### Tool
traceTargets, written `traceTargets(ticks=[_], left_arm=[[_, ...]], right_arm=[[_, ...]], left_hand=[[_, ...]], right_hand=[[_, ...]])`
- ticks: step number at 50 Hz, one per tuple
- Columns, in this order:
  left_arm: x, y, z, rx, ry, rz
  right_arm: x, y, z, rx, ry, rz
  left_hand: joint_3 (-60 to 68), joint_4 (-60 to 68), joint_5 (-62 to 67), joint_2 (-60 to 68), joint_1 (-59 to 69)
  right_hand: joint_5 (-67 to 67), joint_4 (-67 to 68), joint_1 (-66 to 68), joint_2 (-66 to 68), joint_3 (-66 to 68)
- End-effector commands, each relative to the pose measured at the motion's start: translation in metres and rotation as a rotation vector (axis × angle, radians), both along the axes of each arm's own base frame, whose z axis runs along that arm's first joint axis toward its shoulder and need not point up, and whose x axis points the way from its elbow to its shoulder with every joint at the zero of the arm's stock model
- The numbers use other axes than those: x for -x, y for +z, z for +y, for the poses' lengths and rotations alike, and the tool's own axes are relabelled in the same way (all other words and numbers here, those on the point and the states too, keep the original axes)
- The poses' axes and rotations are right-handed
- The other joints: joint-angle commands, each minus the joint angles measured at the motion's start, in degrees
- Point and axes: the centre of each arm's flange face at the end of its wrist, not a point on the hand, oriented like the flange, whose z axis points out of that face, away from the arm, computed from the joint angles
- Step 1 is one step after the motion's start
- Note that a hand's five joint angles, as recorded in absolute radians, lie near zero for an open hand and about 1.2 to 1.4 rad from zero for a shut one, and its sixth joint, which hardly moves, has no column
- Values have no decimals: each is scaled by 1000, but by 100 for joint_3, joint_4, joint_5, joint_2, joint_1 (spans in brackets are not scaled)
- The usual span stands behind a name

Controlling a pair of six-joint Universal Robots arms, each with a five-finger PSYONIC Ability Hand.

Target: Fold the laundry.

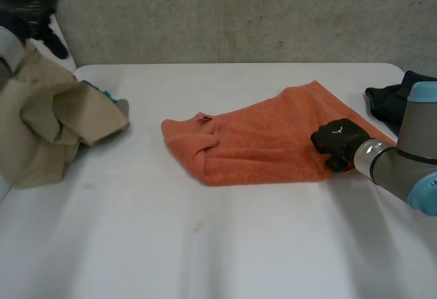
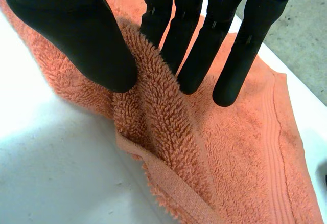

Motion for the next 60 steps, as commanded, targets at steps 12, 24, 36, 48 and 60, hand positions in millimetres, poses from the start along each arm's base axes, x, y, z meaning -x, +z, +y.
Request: traceTargets(ticks=[12, 24, 36, 48, 60], left_arm=[[166, -174, 96, -222, -573, -386], [176, -212, 61, -156, -400, -617], [144, -119, 92, -198, -296, -358], [86, -26, 120, -154, -205, -80], [72, -119, 44, -387, -44, -118]], right_arm=[[-3, 29, 15, -34, 45, -28], [-1, 28, 16, -44, 47, -18], [2, 56, 28, -56, 49, 2], [7, 168, 65, 141, 37, -102], [-53, 101, 14, 182, 102, -174]], left_hand=[[927, 981, 834, 963, 948], [6797, 6852, 6704, 6834, 6819], [6797, 6852, 6704, 6834, 6819], [6797, 6852, 6704, 6834, 6819], [6797, 6852, 6704, 6834, 6819]], right_hand=[[1369, 1169, 1575, 1255, 1210], [1369, 1169, 1575, 1255, 1210], [1369, 1169, 1575, 1255, 1210], [1369, 1169, 1575, 1255, 1210], [1369, 1169, 1575, 1255, 1210]])
